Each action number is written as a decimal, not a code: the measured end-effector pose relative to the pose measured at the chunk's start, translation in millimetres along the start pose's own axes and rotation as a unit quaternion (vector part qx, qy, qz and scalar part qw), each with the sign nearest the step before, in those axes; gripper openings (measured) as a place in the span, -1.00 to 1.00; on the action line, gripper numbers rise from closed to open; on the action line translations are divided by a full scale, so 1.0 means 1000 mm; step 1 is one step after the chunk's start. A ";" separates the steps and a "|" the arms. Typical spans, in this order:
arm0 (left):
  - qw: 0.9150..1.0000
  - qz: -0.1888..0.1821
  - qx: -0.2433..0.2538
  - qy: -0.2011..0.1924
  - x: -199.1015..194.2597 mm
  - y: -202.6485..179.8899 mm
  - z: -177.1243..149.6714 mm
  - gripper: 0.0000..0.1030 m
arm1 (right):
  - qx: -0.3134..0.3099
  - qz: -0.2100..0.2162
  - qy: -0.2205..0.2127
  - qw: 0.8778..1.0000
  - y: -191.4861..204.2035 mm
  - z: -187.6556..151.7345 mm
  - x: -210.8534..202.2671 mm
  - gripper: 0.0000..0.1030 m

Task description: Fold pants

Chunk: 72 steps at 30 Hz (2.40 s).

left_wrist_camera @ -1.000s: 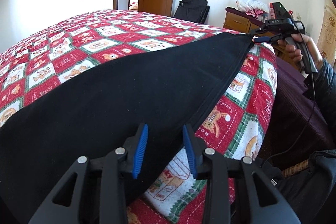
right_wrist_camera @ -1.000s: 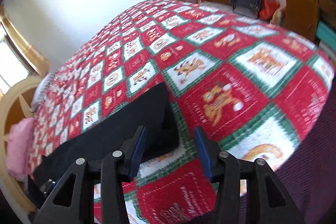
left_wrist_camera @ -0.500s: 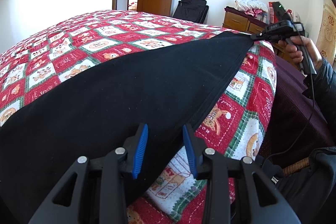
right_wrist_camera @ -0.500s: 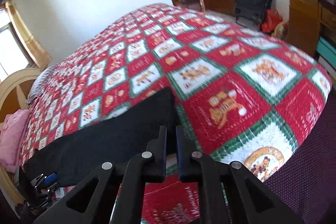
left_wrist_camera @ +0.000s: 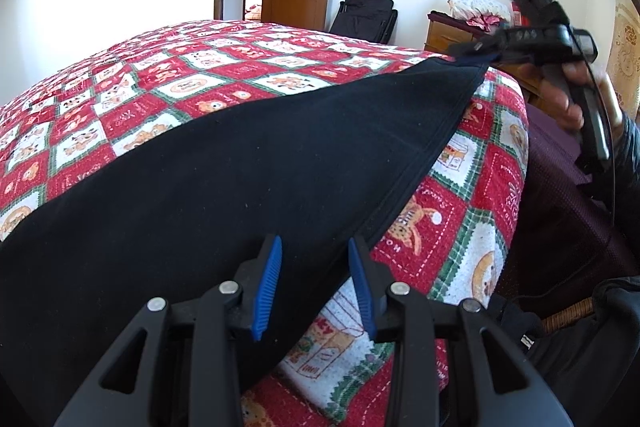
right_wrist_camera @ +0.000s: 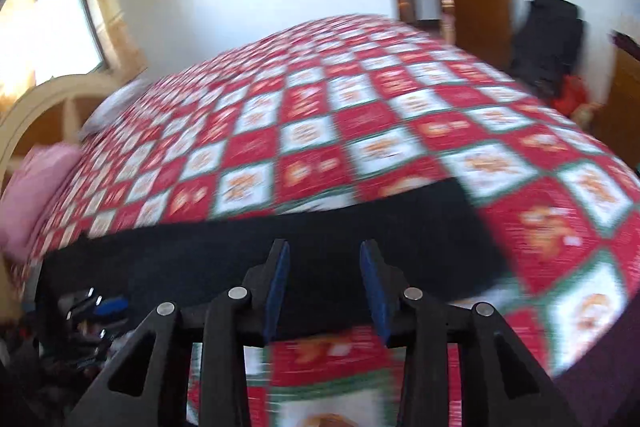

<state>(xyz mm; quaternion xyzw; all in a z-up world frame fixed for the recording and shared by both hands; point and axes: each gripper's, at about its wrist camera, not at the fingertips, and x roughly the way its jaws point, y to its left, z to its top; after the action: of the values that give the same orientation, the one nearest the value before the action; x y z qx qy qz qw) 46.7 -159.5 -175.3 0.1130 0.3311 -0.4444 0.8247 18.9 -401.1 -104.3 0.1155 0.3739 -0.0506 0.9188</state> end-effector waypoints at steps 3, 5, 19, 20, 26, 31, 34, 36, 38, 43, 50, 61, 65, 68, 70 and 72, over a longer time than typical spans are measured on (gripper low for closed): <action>1.000 0.000 0.001 0.000 0.000 0.000 -0.001 -0.26 | -0.033 0.029 0.041 0.998 0.036 -0.014 0.038 -0.25; 1.000 0.002 0.003 0.001 -0.001 0.000 -0.001 -0.26 | -0.045 0.032 0.066 0.996 0.049 -0.025 0.055 -0.25; 0.997 0.073 0.007 -0.013 -0.032 0.007 0.006 -0.20 | -0.094 0.014 0.106 0.990 0.058 -0.059 0.070 -0.24; 0.996 0.085 0.006 -0.019 -0.038 0.011 0.005 -0.05 | -0.099 0.011 0.106 0.989 0.060 -0.058 0.071 -0.24; 0.985 0.158 -0.059 -0.018 -0.059 0.062 -0.017 0.15 | -0.100 -0.014 0.094 0.990 0.074 -0.049 0.059 -0.24; 0.982 0.168 -0.091 -0.008 -0.061 0.085 -0.040 0.15 | -0.134 0.039 0.076 0.987 0.123 -0.042 0.062 -0.24; 0.982 0.176 -0.071 -0.007 -0.062 0.079 -0.046 0.16 | -0.162 0.048 0.105 0.980 0.150 -0.056 0.084 -0.24; 0.982 0.171 -0.081 -0.014 -0.066 0.083 -0.049 0.16 | -0.193 0.029 0.116 0.974 0.161 -0.075 0.093 -0.22; 0.981 0.168 -0.092 -0.024 -0.074 0.088 -0.045 0.16 | -0.220 0.014 0.099 0.970 0.167 -0.085 0.088 -0.22; 0.976 0.188 -0.100 -0.041 -0.088 0.118 -0.022 0.36 | -0.172 0.051 0.108 0.978 0.151 -0.080 0.087 -0.21; 0.964 0.197 -0.177 0.031 -0.053 0.180 -0.014 0.45 | -0.169 0.060 0.094 0.979 0.152 -0.079 0.087 -0.15; 0.970 0.196 -0.138 0.028 -0.051 0.135 0.016 0.53 | -0.156 0.038 0.044 0.986 0.121 -0.054 0.059 -0.07; 0.973 0.191 -0.124 0.042 -0.028 0.125 0.017 0.54 | -0.063 0.001 0.013 0.998 0.055 -0.025 0.042 -0.06; 0.970 0.215 -0.108 0.039 -0.016 0.121 0.009 0.62 | 0.030 -0.027 0.002 0.999 -0.004 -0.016 0.034 -0.02; 0.969 0.218 -0.112 0.027 -0.017 0.119 0.008 0.62 | 0.071 -0.036 0.024 0.997 -0.032 -0.022 0.044 -0.01; 0.969 0.215 -0.122 0.025 -0.023 0.120 0.008 0.62 | 0.061 -0.015 0.020 0.998 -0.035 -0.023 0.047 -0.01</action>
<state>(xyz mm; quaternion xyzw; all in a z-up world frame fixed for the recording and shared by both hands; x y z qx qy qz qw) 138.0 -78.9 -167.9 0.0911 0.3712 -0.2096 0.9000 30.3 -429.6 -159.1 0.1668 0.3898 -0.0849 0.9017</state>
